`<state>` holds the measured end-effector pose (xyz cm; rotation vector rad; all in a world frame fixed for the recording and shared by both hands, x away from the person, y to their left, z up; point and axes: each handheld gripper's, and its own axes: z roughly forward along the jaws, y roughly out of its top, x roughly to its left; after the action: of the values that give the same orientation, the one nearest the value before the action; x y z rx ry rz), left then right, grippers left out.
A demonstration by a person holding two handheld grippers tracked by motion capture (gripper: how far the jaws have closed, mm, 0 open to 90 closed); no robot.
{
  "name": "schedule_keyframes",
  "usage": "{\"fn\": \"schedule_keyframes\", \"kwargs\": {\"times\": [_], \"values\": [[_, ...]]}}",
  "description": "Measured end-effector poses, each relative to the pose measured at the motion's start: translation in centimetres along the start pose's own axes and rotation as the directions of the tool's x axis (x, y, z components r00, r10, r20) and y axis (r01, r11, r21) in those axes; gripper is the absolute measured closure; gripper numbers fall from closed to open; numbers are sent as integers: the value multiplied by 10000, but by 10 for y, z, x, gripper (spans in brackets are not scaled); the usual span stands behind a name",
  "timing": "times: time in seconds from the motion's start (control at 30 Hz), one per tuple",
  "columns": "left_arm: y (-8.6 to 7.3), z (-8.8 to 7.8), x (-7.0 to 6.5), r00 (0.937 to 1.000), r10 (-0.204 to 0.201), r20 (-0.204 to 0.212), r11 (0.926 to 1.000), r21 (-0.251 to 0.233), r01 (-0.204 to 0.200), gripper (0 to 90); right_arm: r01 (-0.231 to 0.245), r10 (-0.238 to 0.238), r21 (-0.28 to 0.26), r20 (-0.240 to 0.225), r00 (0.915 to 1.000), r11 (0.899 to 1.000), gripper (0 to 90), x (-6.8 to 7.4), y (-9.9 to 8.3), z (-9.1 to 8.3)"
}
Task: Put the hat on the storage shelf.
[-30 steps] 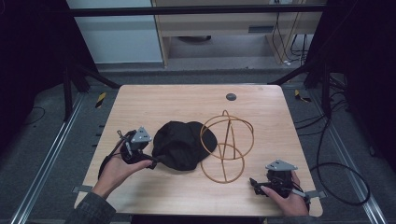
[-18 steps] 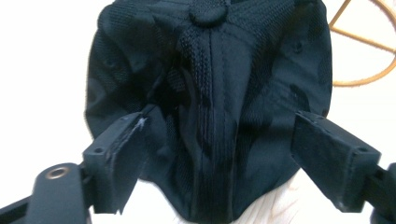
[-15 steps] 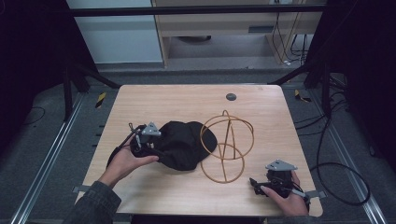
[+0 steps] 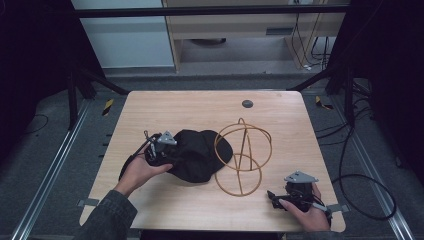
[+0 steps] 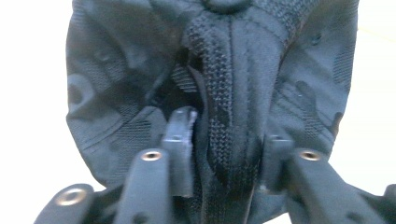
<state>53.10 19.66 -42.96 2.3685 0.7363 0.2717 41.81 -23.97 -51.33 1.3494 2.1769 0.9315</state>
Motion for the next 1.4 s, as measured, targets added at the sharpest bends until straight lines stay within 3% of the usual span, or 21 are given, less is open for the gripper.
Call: {"fn": "schedule_keyframes", "kwargs": {"times": [0.07,0.23,0.33,0.57,0.8,0.97,1.07,1.17,1.27,1.4], "values": [[1,1,1,9998,-71,159,9998,198,68,749,5,-5,-1,1,10000,10000,8,0,0,0],[4,-3,-1,9995,-81,290,9997,217,75,845,6,-6,4,2,10000,10000,8,0,0,0],[4,-8,-1,9999,-21,153,9996,264,17,862,4,-4,2,-1,10000,10000,8,0,0,0],[-1,-33,6,9995,-292,-84,9996,-63,292,874,-24,24,-6,30,10000,10000,8,0,1,1],[-7,-66,11,9950,-682,-730,9947,-813,622,874,-25,25,-7,30,10000,10000,8,0,1,1],[-12,-99,19,9862,-1220,-1120,9843,-1409,1058,874,-33,33,-8,40,10000,10000,7,0,1,1],[-13,-113,19,9827,-1342,-1279,9812,-1559,1137,874,-62,62,-3,57,10000,10000,7,0,1,1],[-14,-123,19,9819,-1453,-1215,9769,-1748,1229,874,-65,65,-3,56,10000,10000,7,0,1,1],[-15,-138,21,9815,-1641,-982,9630,-2316,1378,875,-78,78,4,112,9999,10000,5,0,1,1],[-11,-158,21,9791,-1596,-1261,9612,-2457,1250,875,-106,106,-11,181,9998,9999,4,1,2,2]]}}
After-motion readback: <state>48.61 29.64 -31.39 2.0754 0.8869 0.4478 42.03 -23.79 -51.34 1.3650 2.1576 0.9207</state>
